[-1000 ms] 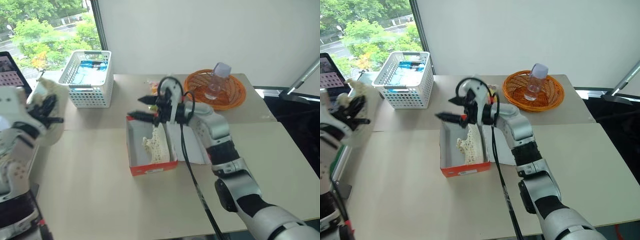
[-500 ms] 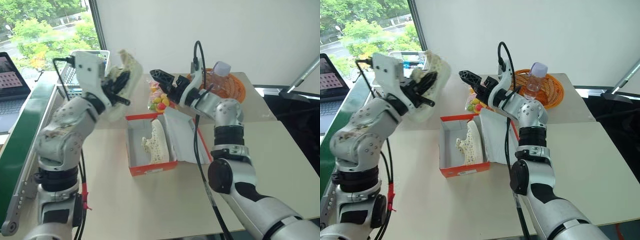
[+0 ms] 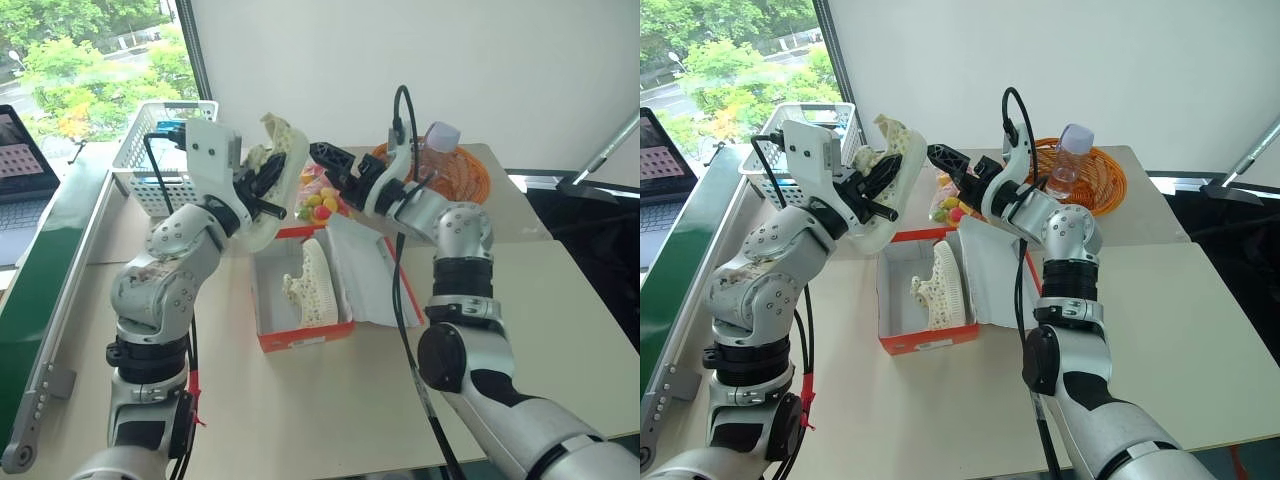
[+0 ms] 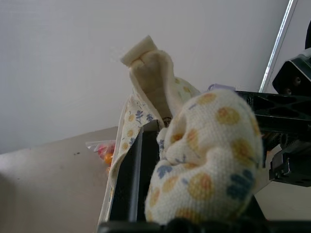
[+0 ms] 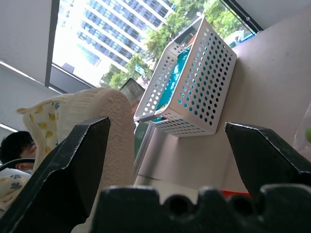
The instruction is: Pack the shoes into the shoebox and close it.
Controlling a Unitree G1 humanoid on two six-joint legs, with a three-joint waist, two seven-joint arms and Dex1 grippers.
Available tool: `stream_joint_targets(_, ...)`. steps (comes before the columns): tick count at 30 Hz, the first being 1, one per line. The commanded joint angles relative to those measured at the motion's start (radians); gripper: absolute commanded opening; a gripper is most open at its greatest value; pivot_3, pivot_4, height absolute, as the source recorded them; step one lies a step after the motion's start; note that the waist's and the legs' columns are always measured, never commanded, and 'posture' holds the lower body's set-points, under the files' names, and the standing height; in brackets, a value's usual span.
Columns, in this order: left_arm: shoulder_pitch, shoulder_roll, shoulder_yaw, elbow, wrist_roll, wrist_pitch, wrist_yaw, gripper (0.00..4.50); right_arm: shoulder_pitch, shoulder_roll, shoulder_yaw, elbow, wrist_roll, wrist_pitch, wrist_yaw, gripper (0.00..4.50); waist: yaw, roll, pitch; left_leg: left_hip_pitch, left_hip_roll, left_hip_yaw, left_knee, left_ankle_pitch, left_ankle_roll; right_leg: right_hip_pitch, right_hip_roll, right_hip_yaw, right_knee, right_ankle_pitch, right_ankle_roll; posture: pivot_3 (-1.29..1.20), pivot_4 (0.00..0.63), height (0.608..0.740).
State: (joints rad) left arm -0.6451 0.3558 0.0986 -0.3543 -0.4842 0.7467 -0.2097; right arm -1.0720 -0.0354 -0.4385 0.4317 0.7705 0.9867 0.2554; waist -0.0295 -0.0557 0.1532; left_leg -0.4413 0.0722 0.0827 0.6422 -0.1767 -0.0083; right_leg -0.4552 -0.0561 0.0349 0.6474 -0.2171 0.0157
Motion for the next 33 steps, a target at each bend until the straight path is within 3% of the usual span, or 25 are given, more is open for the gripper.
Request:
stream_joint_targets(1, -0.019, 0.017, 0.022, -0.014, 0.013, -0.026, -0.013, 0.29, -0.005, -0.052, 0.004, -0.041, 0.021, -0.009, 0.033, 4.50, 0.000, 0.000, 0.000, 0.000, 0.000, 0.000, 0.000, 0.000, 0.000, 0.000, 0.000, 0.000, 0.000, 0.000, 0.000, 0.00, 0.150, 0.740)
stream_joint_targets(8, -0.021, 0.017, 0.024, -0.023, 0.016, -0.026, -0.016, 0.29, -0.018, -0.099, -0.002, -0.008, 0.018, -0.023, 0.045, 4.50, 0.000, 0.000, 0.000, 0.000, 0.000, 0.000, 0.000, 0.000, 0.000, 0.000, 0.000, 0.000, 0.000, 0.000, 0.000, 0.00, 0.150, 0.740)
stream_joint_targets(23, -0.072, -0.073, -0.039, 0.035, 0.036, -0.071, -0.028, 0.29, 0.008, -0.027, 0.016, -0.177, 0.150, 0.060, 0.029, 4.50, -0.007, 0.000, 0.000, 0.000, -0.001, -0.001, 0.000, 0.000, 0.000, 0.000, 0.000, 0.000, 0.000, 0.000, 0.001, 0.00, 0.150, 0.740)
stream_joint_targets(33, -0.100, -0.104, -0.040, 0.013, 0.032, -0.044, -0.018, 0.29, 0.071, -0.025, 0.098, -0.189, 0.108, 0.042, 0.046, 4.50, -0.010, 0.001, 0.001, 0.000, -0.001, -0.001, 0.000, 0.000, 0.000, 0.000, 0.000, 0.001, 0.000, 0.000, 0.001, 0.00, 0.150, 0.740)
